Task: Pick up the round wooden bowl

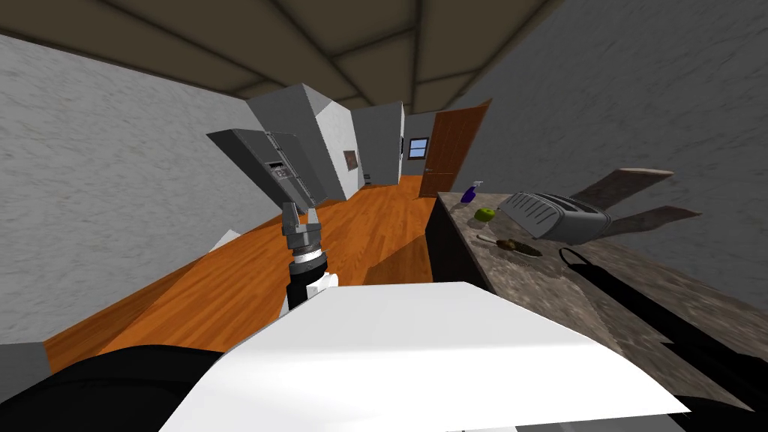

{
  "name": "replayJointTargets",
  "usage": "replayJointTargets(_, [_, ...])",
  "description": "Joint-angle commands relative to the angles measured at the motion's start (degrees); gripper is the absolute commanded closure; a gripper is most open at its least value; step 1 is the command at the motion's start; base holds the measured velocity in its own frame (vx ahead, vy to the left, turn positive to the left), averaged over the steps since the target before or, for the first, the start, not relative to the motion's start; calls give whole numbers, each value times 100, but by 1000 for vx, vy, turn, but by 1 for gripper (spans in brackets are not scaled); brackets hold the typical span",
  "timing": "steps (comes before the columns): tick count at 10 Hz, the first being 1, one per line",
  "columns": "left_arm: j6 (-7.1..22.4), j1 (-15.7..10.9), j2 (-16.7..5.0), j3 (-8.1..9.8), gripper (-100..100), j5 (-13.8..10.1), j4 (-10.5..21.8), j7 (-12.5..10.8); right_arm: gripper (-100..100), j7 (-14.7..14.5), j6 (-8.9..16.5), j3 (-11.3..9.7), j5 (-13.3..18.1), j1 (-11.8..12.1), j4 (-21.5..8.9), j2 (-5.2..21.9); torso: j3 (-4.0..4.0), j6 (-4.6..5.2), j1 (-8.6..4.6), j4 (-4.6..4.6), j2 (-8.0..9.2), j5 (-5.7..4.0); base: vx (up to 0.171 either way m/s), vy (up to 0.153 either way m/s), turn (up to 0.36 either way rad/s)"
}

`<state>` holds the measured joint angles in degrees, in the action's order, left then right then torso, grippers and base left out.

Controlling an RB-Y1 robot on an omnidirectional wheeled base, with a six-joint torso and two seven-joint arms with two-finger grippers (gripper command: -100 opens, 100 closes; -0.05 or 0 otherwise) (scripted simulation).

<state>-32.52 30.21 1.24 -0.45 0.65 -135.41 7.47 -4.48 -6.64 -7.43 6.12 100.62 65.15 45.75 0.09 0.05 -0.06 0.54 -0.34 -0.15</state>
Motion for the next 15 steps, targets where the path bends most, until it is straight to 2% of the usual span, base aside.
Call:
replayJointTargets(1, [0,0,0,0,0,0,0,0,100,7,32,-21,-2,-34,286,8,0,0,0,0,0,0,-1,-1,-10])
replayJointTargets(2, [0,0,0,0,0,0,0,0,100,7,32,-21,-2,-34,456,8,1,-3,-1,3,-1,-4,0,0,0])
replayJointTargets(3, [0,0,0,0,0,0,0,0,100,300,341,204,282,293,674,297,-1,-2,1,-1,-1,-1,-11,-35,-352])
replayJointTargets(4, [0,1,0,1,0,0,0,0,100,427,475,204,283,322,917,507,-3,13,-6,-12,6,7,-33,-52,-439])
replayJointTargets(5, [0,1,0,1,0,0,0,0,100,427,719,204,283,322,1219,714,2,14,-4,-9,13,4,-28,-21,-163])
replayJointTargets(7, [0,-1,0,0,0,0,0,0,100,427,811,204,283,322,1514,752,-3,-15,-4,-5,0,0,-5,3,28])
replayJointTargets(8, [0,0,0,0,0,0,0,0,100,719,1066,430,564,621,1689,1025,-7,-13,-3,-6,-8,-2,-4,-37,-346])
replayJointTargets(9, [0,1,0,1,0,0,0,0,100,847,1215,430,567,679,1928,1203,-11,8,-5,-18,-2,8,-20,-52,-436])
replayJointTargets(11, [0,-1,0,0,0,0,0,0,100,847,1567,430,567,679,2307,1496,-5,-10,1,-11,2,2,-16,-9,-72])
replayJointTargets(13, [0,-1,0,0,0,0,0,0,100,847,1590,430,567,679,2635,1496,-16,-20,2,-16,-16,1,3,1,27])
replayJointTargets(14, [0,0,0,0,0,0,0,0,100,1121,1865,655,852,963,2795,1717,-17,-15,4,-17,-17,1,-8,-35,-318])
replayJointTargets(15, [0,1,0,1,0,0,0,0,100,1237,1937,655,852,1035,2959,1833,-18,0,1,-26,-8,11,-24,-55,-478])
